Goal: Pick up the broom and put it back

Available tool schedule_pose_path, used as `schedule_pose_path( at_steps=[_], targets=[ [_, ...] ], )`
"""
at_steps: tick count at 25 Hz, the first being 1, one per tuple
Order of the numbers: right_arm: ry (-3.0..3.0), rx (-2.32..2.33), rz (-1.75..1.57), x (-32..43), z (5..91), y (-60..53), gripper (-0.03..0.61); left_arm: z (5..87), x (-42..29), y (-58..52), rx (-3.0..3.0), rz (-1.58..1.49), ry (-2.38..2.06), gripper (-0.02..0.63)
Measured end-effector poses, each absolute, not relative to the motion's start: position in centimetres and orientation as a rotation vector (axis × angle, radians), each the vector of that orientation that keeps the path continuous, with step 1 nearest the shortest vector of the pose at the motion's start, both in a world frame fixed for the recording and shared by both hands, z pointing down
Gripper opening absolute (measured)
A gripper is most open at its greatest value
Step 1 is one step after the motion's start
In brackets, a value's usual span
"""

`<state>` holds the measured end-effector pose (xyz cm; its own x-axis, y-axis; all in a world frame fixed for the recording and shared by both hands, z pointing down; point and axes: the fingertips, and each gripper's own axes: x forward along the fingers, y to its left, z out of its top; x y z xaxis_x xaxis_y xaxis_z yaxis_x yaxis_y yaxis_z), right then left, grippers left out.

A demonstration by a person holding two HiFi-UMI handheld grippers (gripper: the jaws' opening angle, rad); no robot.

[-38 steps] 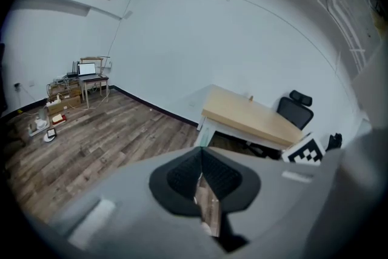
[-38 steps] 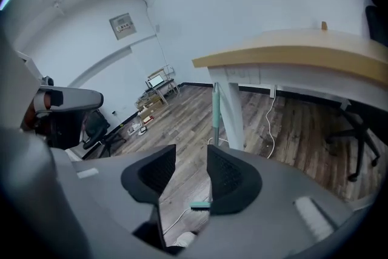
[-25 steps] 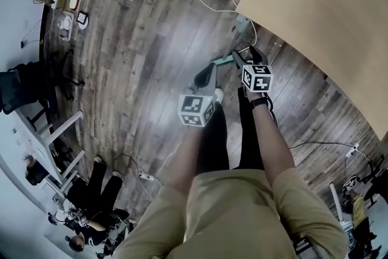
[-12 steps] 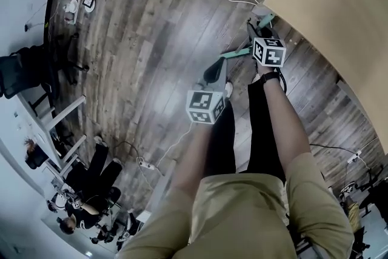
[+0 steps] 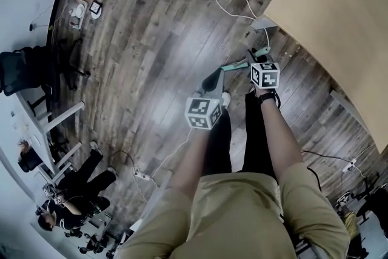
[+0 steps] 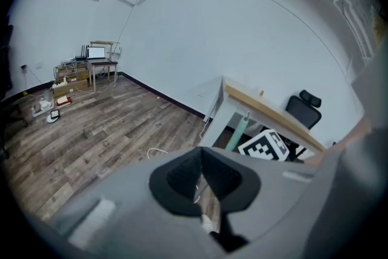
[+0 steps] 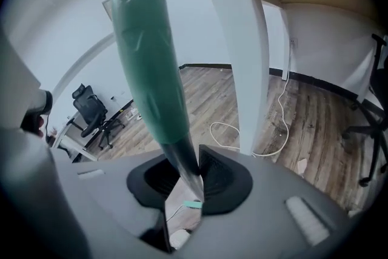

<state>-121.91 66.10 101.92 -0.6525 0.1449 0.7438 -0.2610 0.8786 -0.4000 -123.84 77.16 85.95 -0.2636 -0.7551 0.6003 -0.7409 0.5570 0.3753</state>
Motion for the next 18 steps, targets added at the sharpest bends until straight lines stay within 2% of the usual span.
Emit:
schedule_pose_path(
  at_steps=[9, 18],
  targets=[
    [-2.232, 0.147, 0.563, -117.0, 94.0, 69.4, 0.084, 81.0, -121.5, 79.5, 1.211, -0.083, -2.03, 0.002],
    [-2.36, 0.302, 0.628, -115.6, 80.8, 70.0, 0.084, 72.2, -120.6, 79.9, 1.38, -0.045, -2.055, 0.002]
  ],
)
